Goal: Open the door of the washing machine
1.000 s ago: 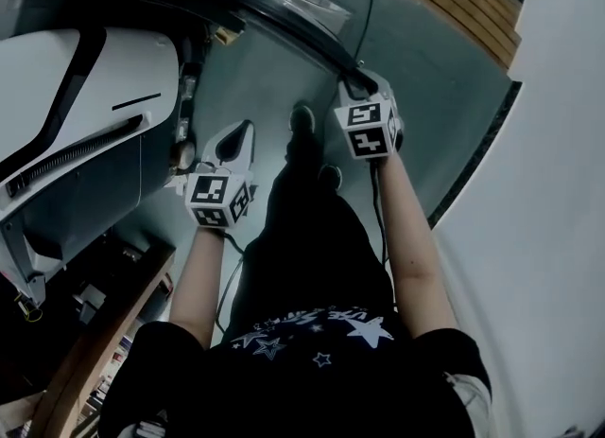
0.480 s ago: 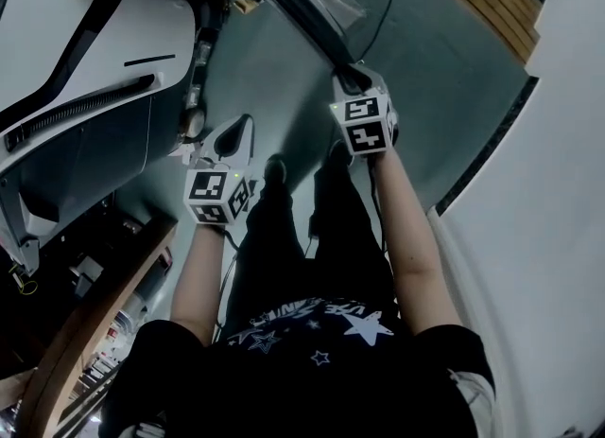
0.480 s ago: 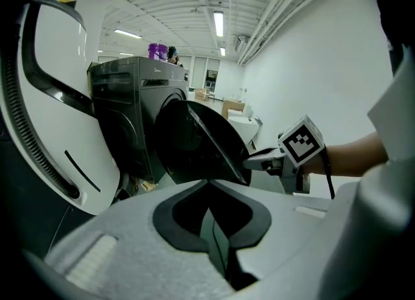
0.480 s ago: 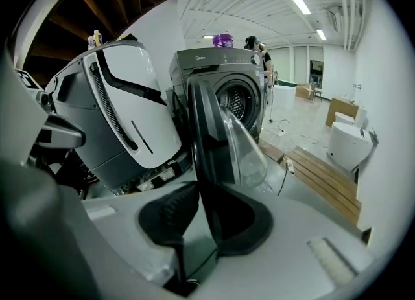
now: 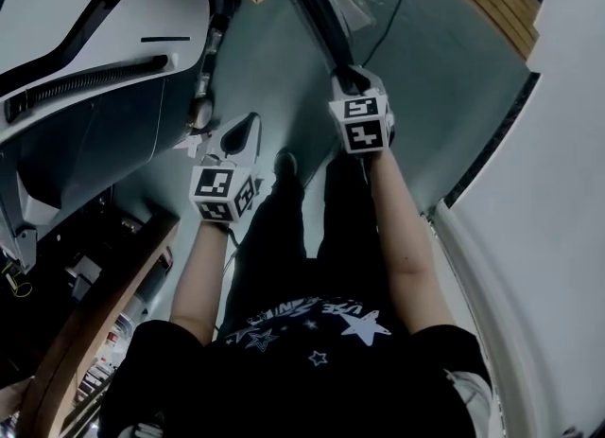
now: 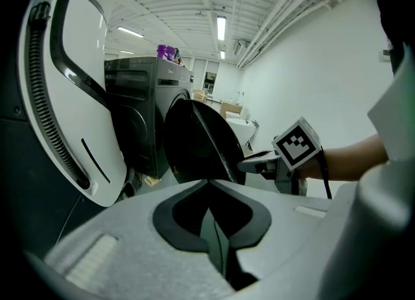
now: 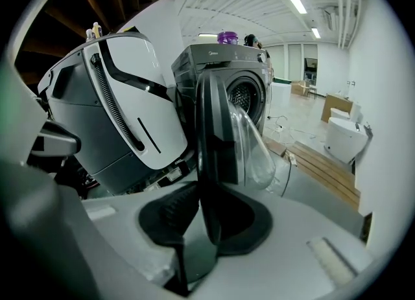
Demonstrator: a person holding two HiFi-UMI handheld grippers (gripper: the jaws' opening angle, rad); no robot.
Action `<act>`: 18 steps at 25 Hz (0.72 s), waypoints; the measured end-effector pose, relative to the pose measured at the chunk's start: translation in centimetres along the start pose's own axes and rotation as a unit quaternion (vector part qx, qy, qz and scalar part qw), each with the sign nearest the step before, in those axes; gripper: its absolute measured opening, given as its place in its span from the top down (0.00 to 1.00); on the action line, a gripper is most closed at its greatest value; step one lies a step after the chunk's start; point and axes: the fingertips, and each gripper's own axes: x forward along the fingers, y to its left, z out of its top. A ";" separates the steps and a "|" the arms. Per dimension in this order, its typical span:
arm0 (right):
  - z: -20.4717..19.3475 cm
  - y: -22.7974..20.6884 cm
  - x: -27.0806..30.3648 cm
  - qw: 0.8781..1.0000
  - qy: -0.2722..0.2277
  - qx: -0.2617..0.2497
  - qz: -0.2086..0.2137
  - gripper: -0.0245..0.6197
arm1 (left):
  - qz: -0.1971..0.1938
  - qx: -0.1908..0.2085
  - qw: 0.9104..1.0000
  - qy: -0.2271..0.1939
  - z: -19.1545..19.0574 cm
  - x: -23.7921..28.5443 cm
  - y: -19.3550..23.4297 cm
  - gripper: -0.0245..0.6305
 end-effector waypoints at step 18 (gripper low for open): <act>0.8 8.9 0.9 0.999 0.006 0.032 -0.019 0.83 | -0.011 0.015 1.000 -0.024 -0.8 -6.6 7.7 0.95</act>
